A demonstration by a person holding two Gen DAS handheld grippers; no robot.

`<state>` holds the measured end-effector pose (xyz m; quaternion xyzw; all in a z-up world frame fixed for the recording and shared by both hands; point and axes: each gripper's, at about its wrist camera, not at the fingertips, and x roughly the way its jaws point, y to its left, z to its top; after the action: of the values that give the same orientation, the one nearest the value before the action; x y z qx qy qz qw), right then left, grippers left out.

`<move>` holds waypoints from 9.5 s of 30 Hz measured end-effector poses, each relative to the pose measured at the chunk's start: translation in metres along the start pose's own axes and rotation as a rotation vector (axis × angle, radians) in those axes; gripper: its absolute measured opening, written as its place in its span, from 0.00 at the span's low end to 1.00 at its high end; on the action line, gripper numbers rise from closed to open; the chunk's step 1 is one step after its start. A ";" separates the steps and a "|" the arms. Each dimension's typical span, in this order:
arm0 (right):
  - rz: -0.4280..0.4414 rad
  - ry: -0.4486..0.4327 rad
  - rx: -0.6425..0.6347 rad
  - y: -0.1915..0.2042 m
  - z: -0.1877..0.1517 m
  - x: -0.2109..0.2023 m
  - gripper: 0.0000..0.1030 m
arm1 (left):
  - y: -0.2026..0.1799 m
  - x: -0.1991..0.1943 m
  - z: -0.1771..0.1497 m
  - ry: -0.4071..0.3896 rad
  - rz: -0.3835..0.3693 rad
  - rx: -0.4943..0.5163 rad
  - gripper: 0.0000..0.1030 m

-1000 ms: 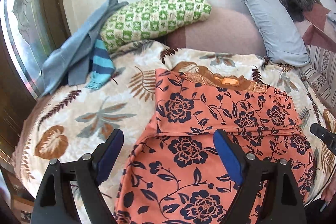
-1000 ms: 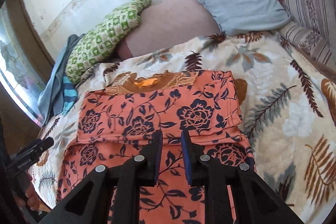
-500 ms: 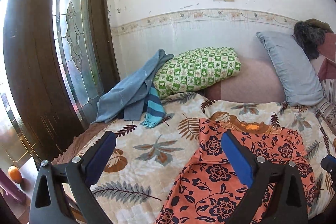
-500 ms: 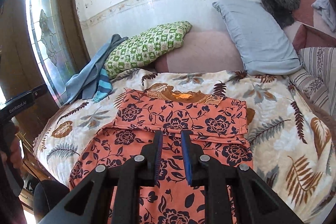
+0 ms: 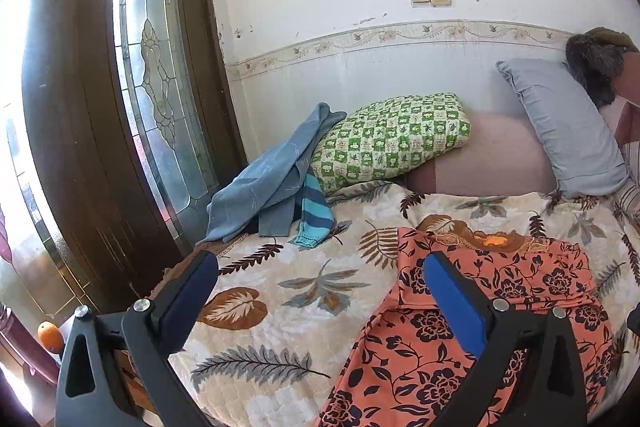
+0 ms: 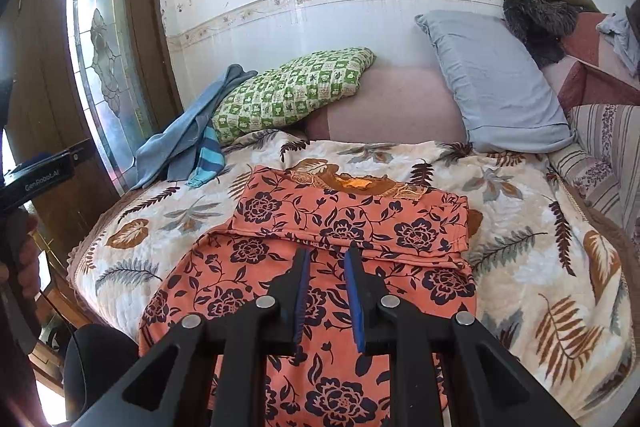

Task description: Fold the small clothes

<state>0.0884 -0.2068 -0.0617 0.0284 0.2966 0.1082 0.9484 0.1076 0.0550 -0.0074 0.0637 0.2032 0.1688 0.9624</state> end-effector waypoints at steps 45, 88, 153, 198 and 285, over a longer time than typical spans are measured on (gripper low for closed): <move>0.125 0.225 0.134 -0.035 -0.046 0.001 0.56 | 0.039 0.047 -0.088 0.341 -0.102 0.076 0.99; 0.182 0.607 0.659 -0.112 -0.188 0.068 0.13 | 0.060 0.125 -0.238 0.862 -0.672 -0.164 0.10; 0.320 0.164 0.951 -0.249 0.016 0.184 0.06 | 0.035 0.269 0.027 0.563 -0.775 -0.382 0.09; 0.293 0.025 0.897 -0.275 0.032 0.230 0.06 | -0.022 0.242 -0.038 0.649 -0.802 -0.354 0.07; -0.061 0.367 0.459 -0.169 0.028 0.274 0.39 | -0.069 0.351 -0.064 0.656 -0.700 -0.560 0.77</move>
<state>0.3554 -0.3102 -0.2104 0.2131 0.4804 0.0130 0.8507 0.4034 0.1172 -0.2079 -0.3217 0.4487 -0.1026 0.8275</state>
